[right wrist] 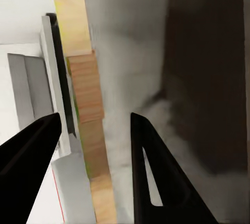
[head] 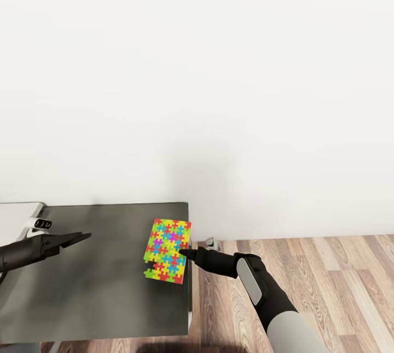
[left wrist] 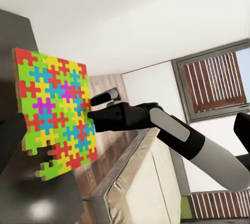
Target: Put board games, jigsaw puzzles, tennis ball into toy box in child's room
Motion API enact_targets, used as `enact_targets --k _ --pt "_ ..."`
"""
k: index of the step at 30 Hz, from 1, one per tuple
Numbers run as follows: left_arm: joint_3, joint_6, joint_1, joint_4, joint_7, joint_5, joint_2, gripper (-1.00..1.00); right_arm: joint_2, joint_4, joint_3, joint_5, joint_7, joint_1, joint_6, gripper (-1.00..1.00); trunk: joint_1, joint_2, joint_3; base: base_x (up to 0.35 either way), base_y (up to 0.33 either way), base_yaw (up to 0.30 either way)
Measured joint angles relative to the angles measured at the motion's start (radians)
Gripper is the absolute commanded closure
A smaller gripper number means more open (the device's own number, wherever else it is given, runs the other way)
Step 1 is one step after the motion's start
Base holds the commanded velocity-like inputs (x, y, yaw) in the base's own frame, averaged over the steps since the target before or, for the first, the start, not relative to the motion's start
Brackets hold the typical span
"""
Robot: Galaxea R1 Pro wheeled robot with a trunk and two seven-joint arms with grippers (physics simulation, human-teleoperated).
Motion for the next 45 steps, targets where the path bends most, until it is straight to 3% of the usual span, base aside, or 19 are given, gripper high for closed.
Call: enact_targets --k 9,13,22,29,45 --pt "0.000 0.000 -0.004 0.000 0.000 -0.002 0.001 -1.00 0.000 -0.022 -0.001 -0.003 0.018 0.004 -0.001 1.00 0.000 0.000 0.014 0.000 0.000 0.000" --pt "0.000 0.001 -0.005 0.000 0.000 -0.006 0.000 -1.00 -0.012 -0.041 0.000 -0.003 0.020 0.006 -0.002 1.00 0.000 0.000 0.021 0.000 0.000 0.000" --pt "0.000 0.001 -0.005 0.000 0.000 -0.039 -0.005 -1.00 -0.030 -0.051 -0.002 -0.004 0.025 0.013 -0.001 1.00 0.000 0.000 0.036 0.000 0.000 0.000" --pt "-0.001 0.000 -0.005 0.000 0.000 -0.040 -0.007 -1.00 -0.037 -0.057 -0.002 -0.002 0.083 0.014 -0.008 1.00 0.000 0.000 0.048 0.000 0.000 0.002" --pt "-0.004 -0.005 -0.005 -0.002 0.000 -0.039 -0.006 -1.00 -0.095 -0.062 -0.002 -0.002 0.195 0.015 -0.044 1.00 0.000 0.000 0.074 0.000 0.000 0.056"
